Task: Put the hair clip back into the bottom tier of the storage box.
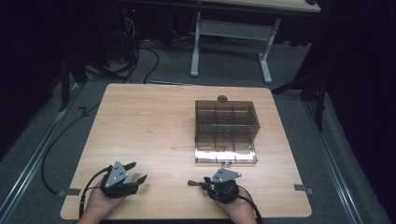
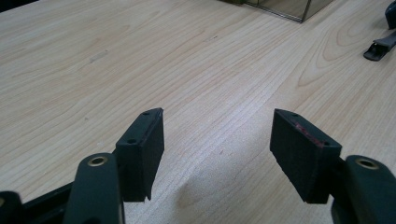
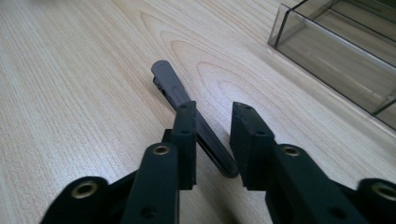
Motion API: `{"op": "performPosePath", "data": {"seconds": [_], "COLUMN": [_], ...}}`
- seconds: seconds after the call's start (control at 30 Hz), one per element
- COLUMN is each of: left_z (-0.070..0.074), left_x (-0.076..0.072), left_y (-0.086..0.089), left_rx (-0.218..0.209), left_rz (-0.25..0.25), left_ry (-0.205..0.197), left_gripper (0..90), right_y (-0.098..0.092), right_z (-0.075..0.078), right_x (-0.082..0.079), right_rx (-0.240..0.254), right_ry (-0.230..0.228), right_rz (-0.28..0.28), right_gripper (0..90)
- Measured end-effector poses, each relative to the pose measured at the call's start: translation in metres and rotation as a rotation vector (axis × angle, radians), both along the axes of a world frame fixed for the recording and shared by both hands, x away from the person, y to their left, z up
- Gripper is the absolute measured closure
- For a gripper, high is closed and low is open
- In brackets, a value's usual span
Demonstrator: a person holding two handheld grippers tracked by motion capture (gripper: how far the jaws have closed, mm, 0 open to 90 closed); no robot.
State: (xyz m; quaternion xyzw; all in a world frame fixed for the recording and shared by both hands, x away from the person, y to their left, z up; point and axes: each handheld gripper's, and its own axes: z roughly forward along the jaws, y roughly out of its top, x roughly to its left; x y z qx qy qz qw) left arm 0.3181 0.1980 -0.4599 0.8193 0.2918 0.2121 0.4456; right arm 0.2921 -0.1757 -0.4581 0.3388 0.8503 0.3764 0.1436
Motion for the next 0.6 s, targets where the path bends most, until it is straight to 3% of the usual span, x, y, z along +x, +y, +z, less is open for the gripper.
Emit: {"op": "performPosePath", "data": {"seconds": [0.17, 0.37, 0.43, 0.47, 0.6], "left_z": [0.0000, 0.0000, 0.0000, -0.0001, -0.0001], "left_x": [0.0000, 0.0000, 0.0000, 0.0001, 0.0003], "left_y": [0.0000, -0.0001, -0.0001, -0.0002, -0.0005], "left_rx": [0.000, 0.000, 0.000, 0.000, 0.000], "left_rz": [-0.001, 0.001, 0.000, 0.000, 0.001], "left_ry": [0.000, -0.001, 0.000, 0.000, 0.000], "left_gripper": [35.6, 35.7, 35.6, 35.7, 35.7], "right_y": [-0.0007, -0.0027, -0.0027, -0.0022, 0.0072], "right_z": [0.0001, 0.0004, 0.0005, 0.0013, 0.0048], "right_x": [-0.0013, -0.0015, -0.0016, 0.0000, 0.0081], "right_rx": [-0.003, -0.002, -0.002, 0.016, 0.033], "right_ry": [-0.003, 0.003, 0.006, 0.002, 0.000], "right_rz": [0.011, 0.018, 0.018, 0.010, 0.001], "right_gripper": [80.8, 81.3, 77.9, 71.3, 70.7]}}
